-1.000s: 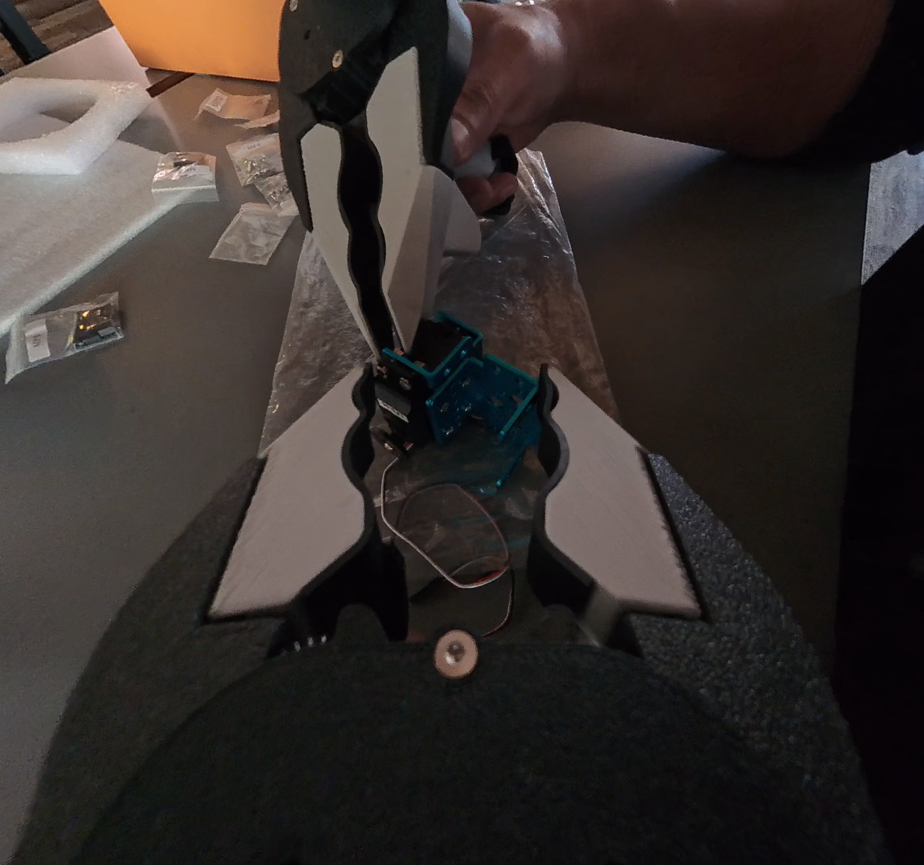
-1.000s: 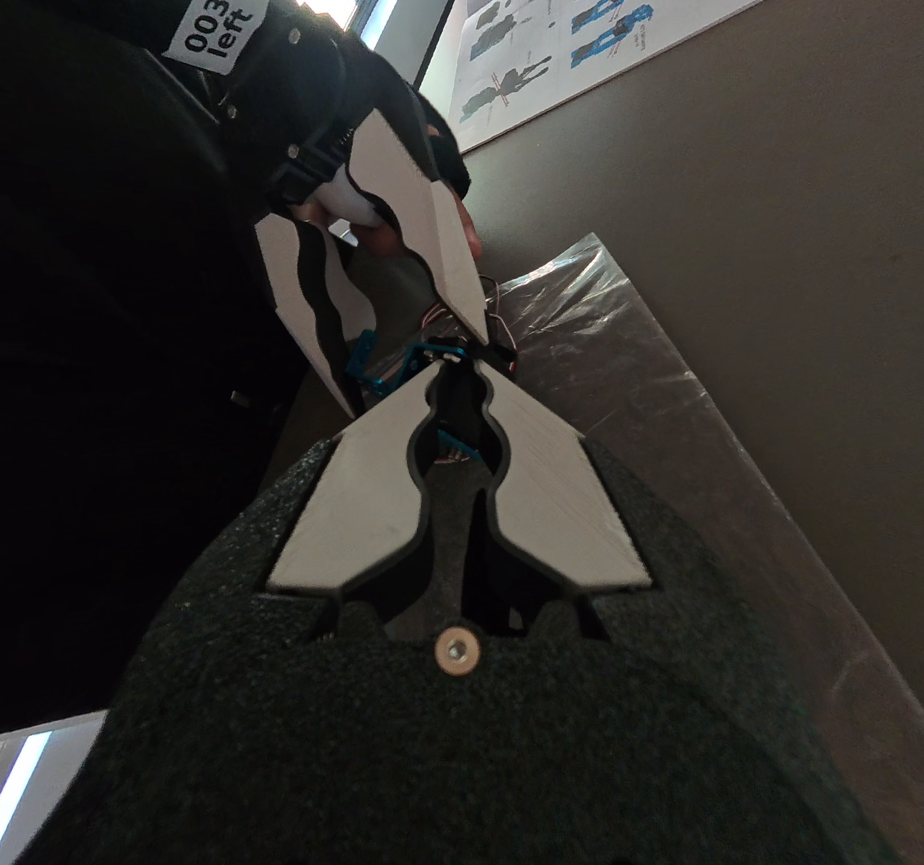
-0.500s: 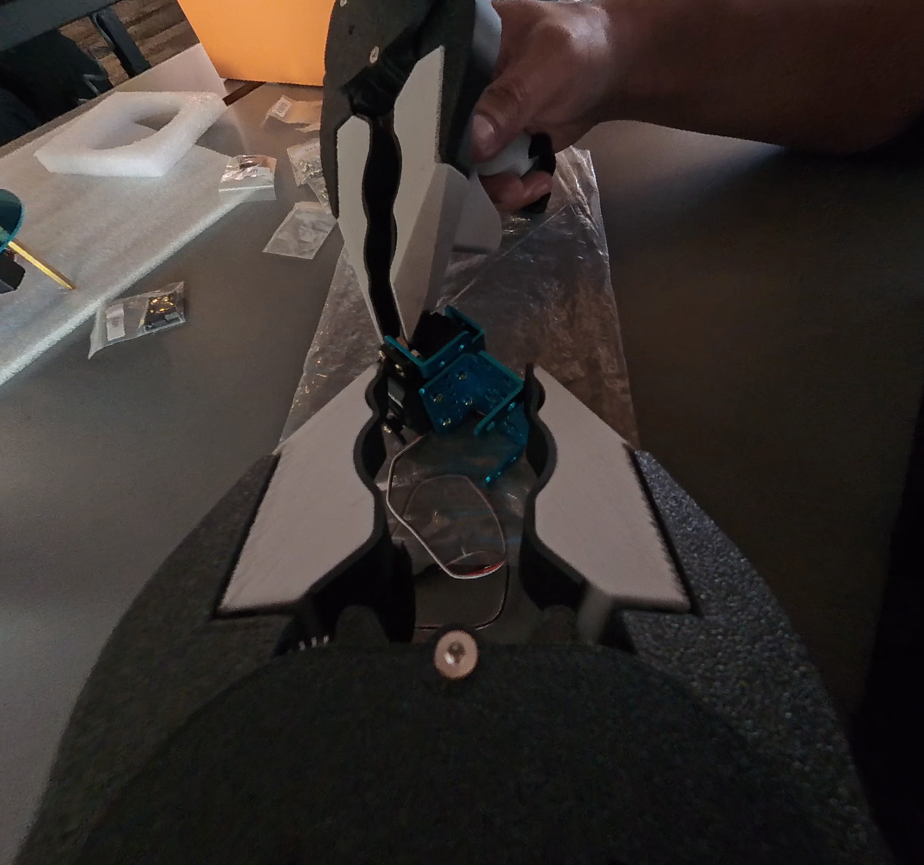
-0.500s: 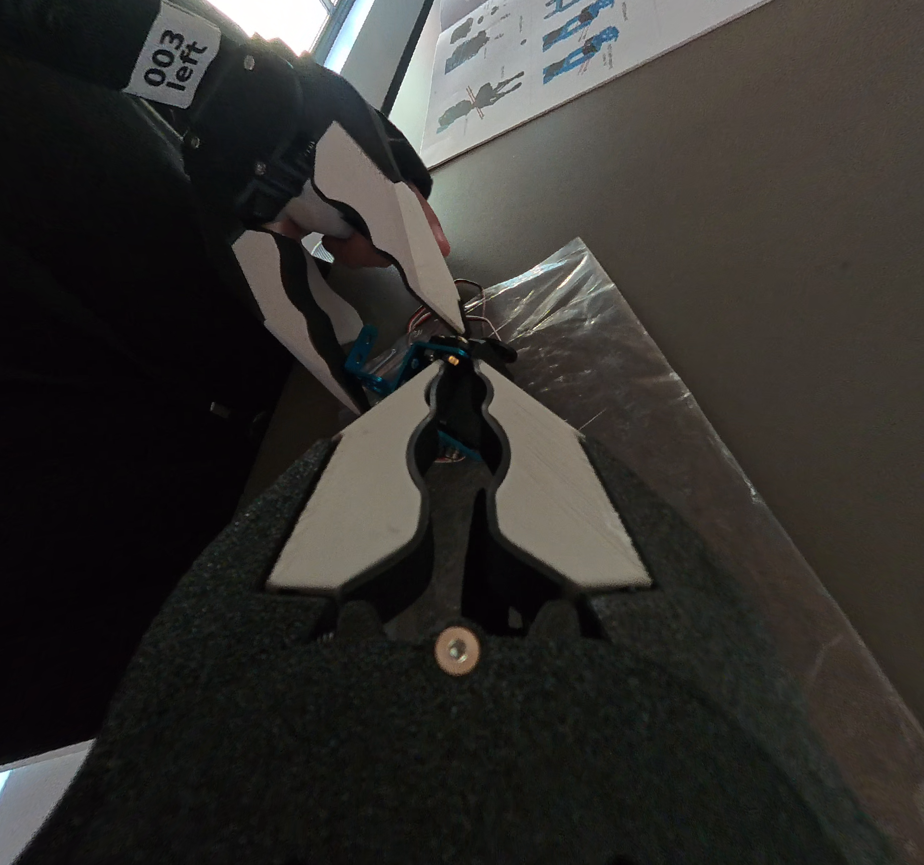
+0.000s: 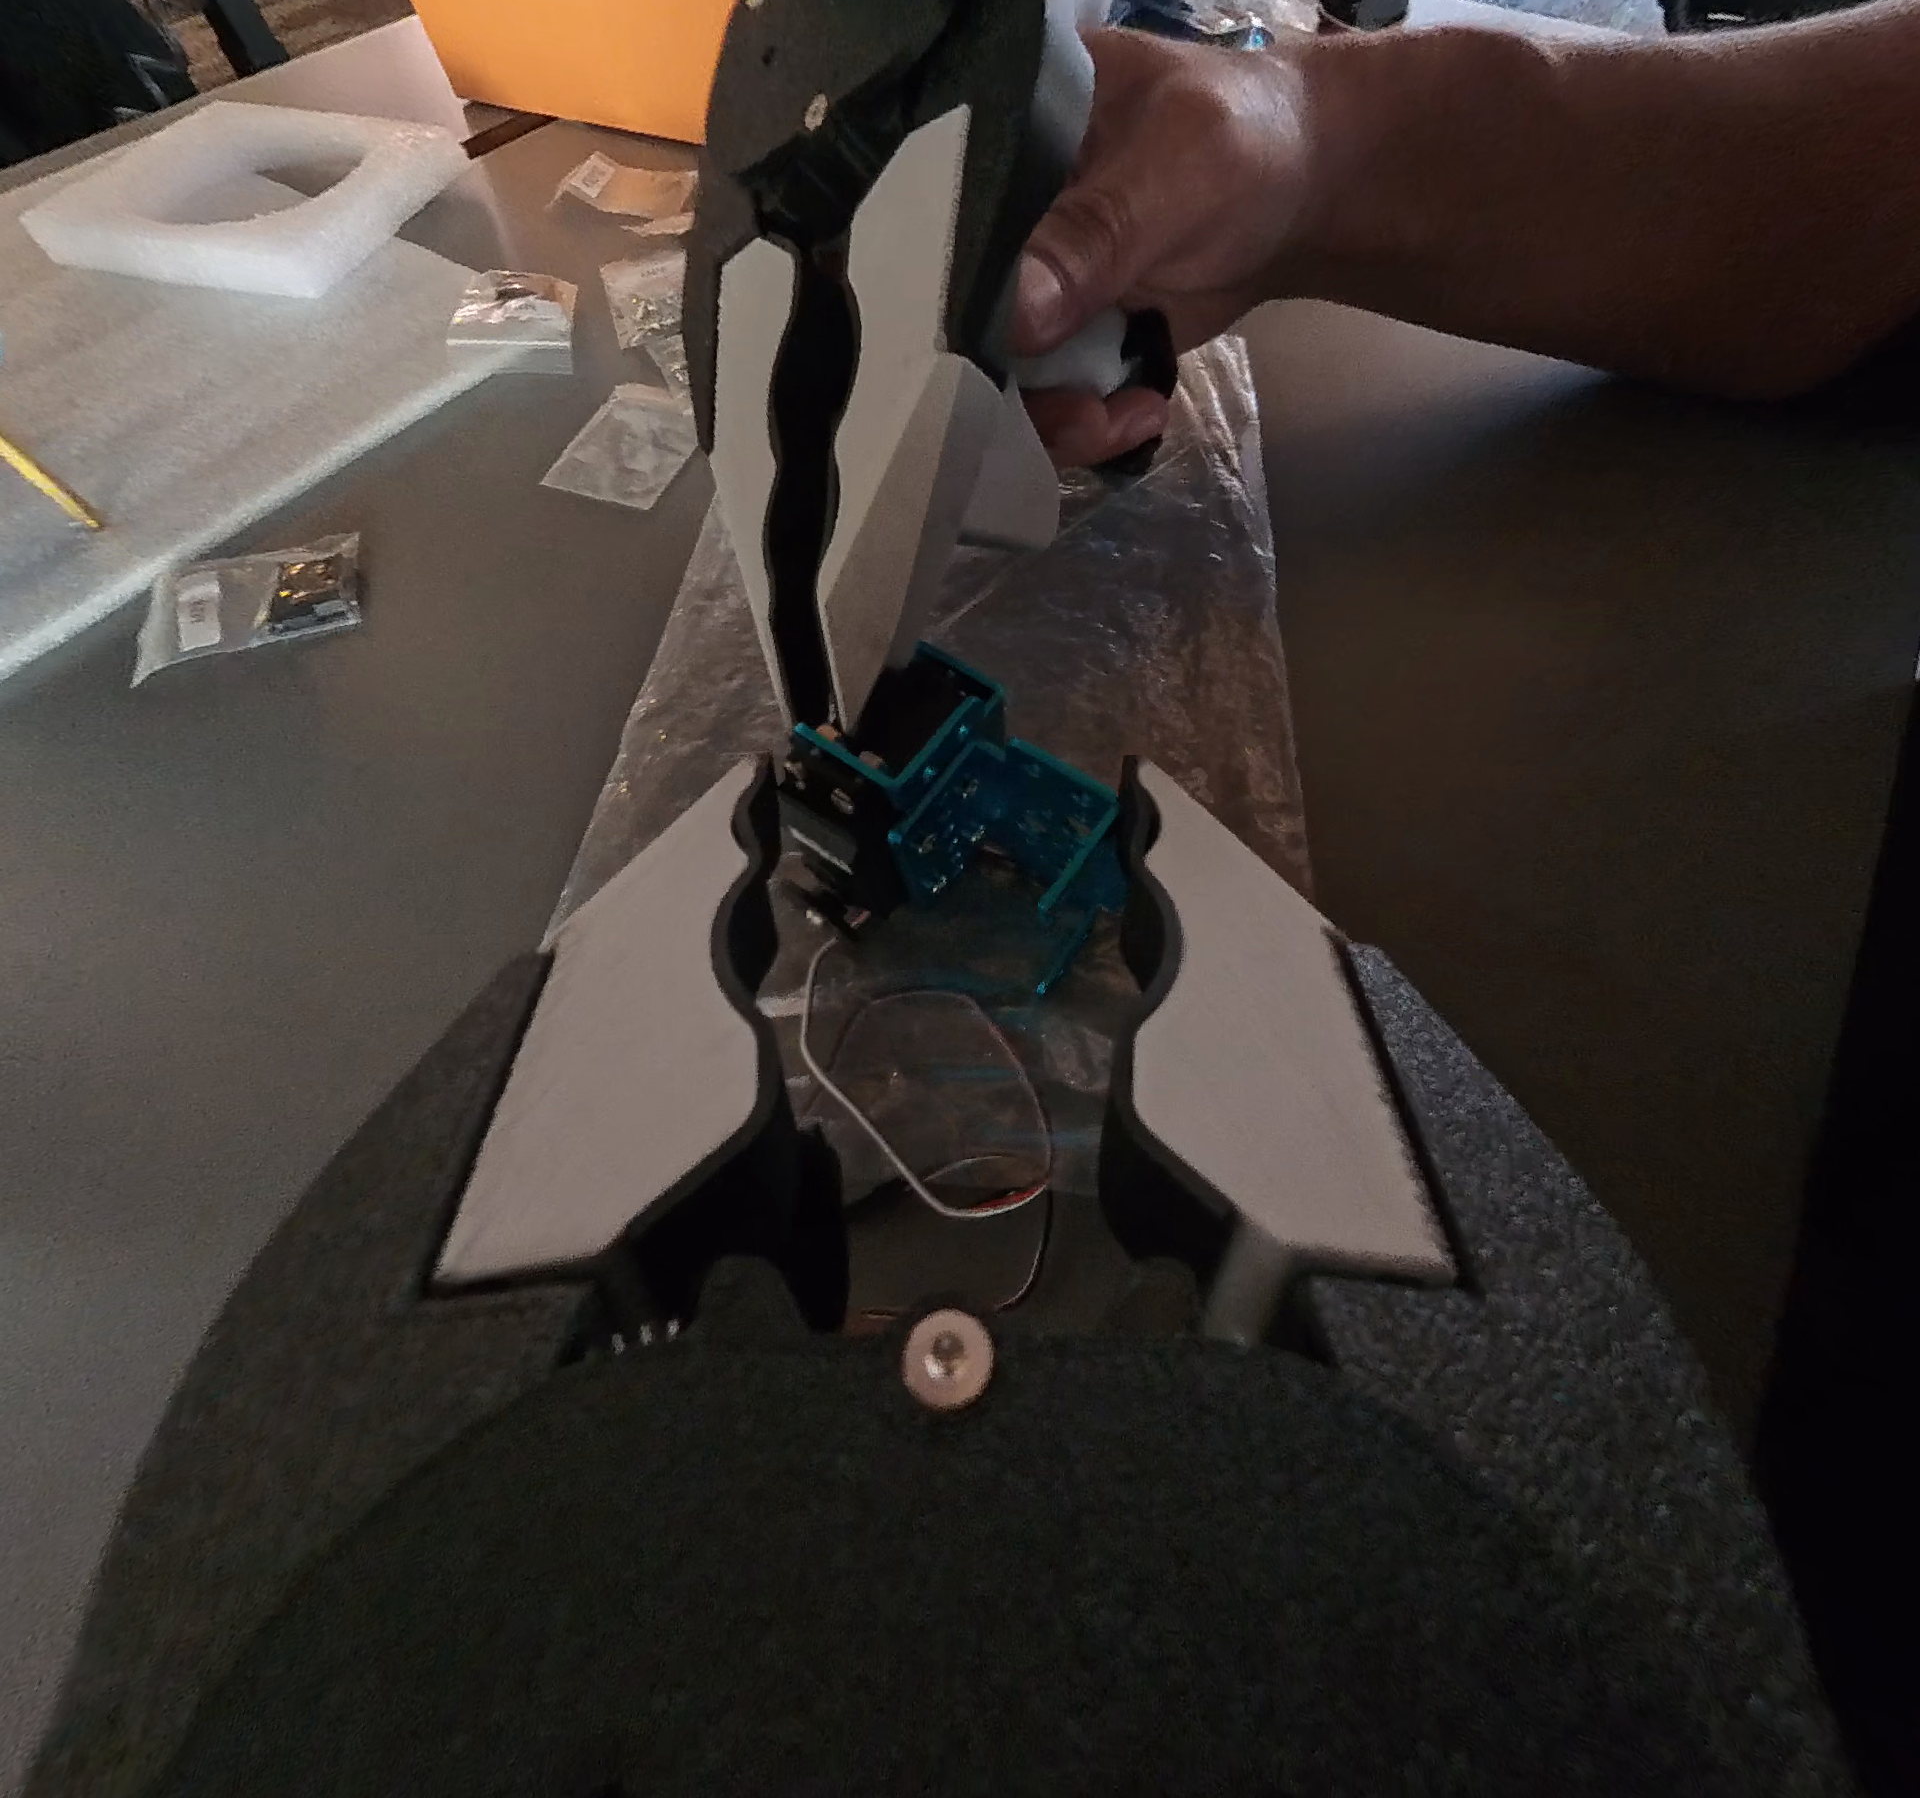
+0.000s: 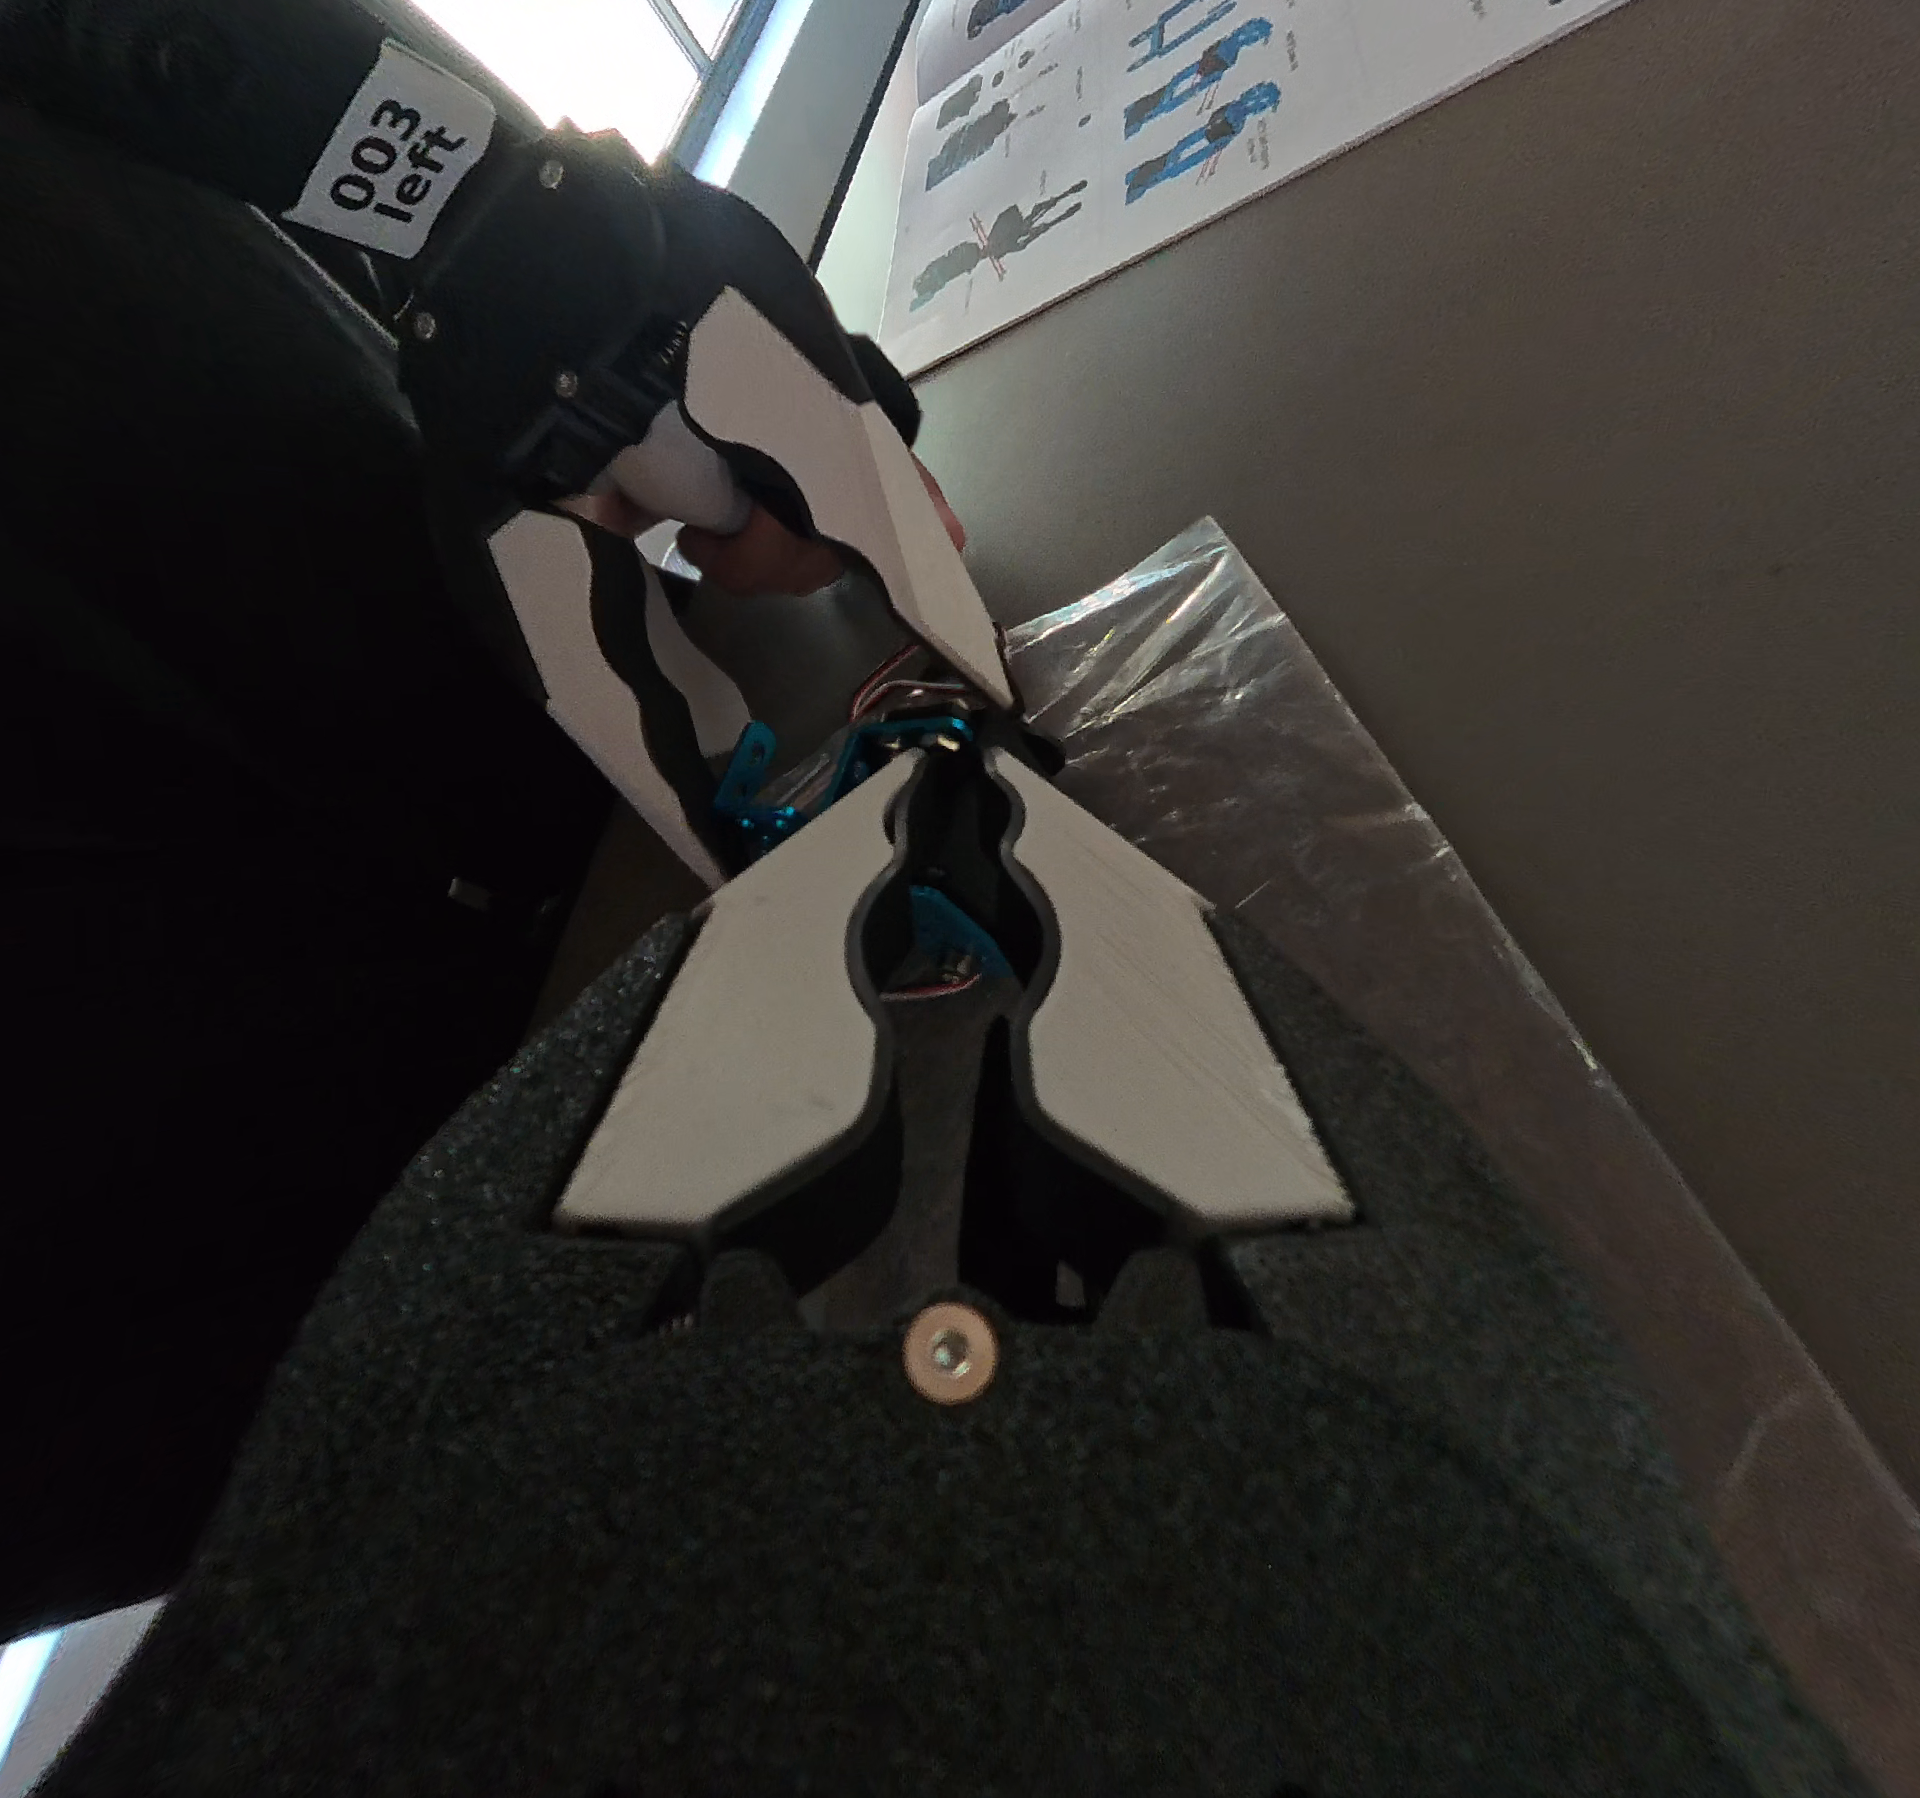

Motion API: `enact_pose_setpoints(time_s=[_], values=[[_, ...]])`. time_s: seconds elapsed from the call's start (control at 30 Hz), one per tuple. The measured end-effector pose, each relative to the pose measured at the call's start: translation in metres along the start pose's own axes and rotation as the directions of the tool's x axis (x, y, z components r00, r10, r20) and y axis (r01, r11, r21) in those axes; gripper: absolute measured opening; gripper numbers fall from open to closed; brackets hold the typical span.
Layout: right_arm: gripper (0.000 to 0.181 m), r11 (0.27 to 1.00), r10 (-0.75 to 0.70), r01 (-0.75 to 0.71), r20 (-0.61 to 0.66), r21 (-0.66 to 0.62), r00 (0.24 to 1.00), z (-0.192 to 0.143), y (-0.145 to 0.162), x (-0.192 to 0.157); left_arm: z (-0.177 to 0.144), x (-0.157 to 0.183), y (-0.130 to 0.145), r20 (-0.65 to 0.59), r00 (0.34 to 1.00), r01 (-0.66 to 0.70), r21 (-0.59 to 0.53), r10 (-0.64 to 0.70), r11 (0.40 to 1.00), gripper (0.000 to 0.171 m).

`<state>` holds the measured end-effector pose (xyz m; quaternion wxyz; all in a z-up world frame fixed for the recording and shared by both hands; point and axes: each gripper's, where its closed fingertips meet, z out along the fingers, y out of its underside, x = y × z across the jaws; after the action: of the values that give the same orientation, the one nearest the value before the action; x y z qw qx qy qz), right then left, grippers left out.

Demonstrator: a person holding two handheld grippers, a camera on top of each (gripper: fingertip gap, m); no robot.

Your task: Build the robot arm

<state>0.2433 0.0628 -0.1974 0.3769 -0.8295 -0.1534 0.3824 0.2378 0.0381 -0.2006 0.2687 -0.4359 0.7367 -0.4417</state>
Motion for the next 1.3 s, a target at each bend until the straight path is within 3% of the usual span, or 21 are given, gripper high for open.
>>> enact_pose_setpoints(time_s=[0.27,0.4,0.6,0.73,1.07,1.3], values=[[0.008,1.0,0.011,-0.011,-0.003,0.006,1.0,-0.0025,-0.0004,0.0016,-0.001,-0.0013,0.0007,0.031,0.999,-0.008,0.003,0.008,1.0,0.06],[0.022,0.999,0.04,-0.041,0.039,0.019,0.998,-0.0026,-0.0024,-0.0034,-0.002,-0.0043,0.0004,0.033,0.999,0.022,0.007,-0.022,1.0,0.059],[0.016,0.998,0.058,-0.058,0.019,0.023,0.998,-0.0027,-0.0029,0.0017,-0.004,-0.0055,-0.001,0.051,0.999,-0.003,0.02,0.002,1.0,0.054],[0.015,0.999,0.038,-0.039,0.035,0.008,0.999,0.0007,-0.0016,-0.0033,-0.0009,-0.0008,-0.0019,0.046,0.998,-0.05,0.018,0.049,0.999,0.063],[0.011,1.0,0.026,-0.026,0.02,-0.014,0.999,-0.0005,-0.0002,-0.003,0.0014,0.0017,-0.0023,0.04,0.998,-0.057,0.012,0.057,0.998,0.063],[0.019,0.999,0.031,-0.031,0.007,-0.04,1.0,-0.0028,0.0032,-0.0006,-0.0002,-0.0006,-0.0019,0.05,0.998,-0.051,0.016,0.05,0.999,0.06]])
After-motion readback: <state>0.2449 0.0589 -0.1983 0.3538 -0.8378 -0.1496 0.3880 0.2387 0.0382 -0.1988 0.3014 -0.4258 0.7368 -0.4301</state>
